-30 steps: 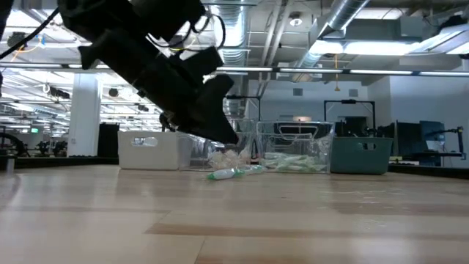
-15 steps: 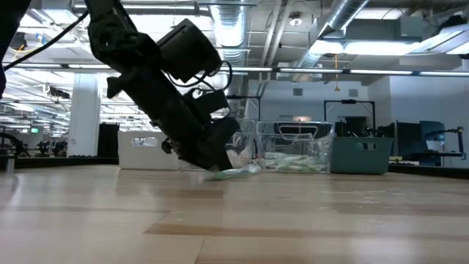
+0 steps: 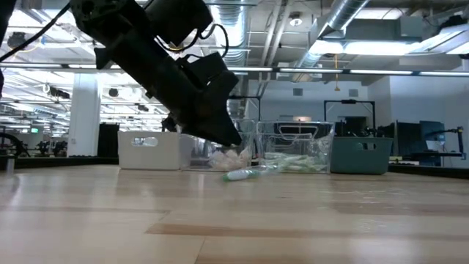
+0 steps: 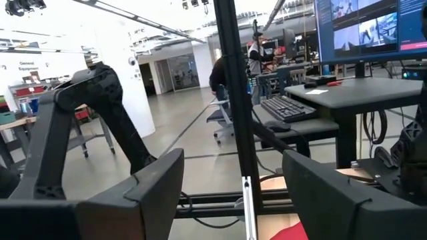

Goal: Pick & Place Toothbrushes
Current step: Put the green toothbrush into the right transparent bin

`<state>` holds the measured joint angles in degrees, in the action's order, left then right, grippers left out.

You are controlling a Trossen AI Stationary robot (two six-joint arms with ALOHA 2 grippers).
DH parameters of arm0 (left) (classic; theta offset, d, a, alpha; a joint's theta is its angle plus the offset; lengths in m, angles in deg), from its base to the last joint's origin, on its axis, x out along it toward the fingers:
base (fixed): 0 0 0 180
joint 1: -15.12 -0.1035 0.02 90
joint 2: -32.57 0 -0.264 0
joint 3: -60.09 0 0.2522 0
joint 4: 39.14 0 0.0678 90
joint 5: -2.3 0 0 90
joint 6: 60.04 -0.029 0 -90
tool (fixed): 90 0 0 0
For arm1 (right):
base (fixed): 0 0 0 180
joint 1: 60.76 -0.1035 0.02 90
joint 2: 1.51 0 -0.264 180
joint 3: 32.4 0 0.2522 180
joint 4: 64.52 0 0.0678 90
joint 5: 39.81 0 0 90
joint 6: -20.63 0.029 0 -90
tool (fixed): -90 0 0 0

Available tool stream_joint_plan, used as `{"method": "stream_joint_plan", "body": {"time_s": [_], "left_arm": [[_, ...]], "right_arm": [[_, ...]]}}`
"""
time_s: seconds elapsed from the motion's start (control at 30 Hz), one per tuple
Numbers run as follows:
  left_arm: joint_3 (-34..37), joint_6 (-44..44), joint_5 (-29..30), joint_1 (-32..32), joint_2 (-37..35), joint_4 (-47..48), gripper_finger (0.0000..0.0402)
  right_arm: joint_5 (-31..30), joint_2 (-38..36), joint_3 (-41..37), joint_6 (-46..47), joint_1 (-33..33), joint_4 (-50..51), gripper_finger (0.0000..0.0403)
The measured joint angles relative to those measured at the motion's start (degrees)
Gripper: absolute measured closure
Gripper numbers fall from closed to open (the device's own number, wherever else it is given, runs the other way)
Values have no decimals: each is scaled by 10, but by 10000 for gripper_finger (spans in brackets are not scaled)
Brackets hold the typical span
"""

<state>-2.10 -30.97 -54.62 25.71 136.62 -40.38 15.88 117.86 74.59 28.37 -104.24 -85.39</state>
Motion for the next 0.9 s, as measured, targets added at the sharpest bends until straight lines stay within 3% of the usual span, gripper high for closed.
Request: {"method": "stream_joint_plan", "body": {"time_s": [0.4, 0.9], "left_arm": [[1, 14, -17, 3, 9, -9, 279], [-4, 14, -48, 3, 74, -81, 279]], "right_arm": [[0, 0, 0, 3, 2, -1, 155], [0, 0, 0, 14, 6, 10, 155]]}}
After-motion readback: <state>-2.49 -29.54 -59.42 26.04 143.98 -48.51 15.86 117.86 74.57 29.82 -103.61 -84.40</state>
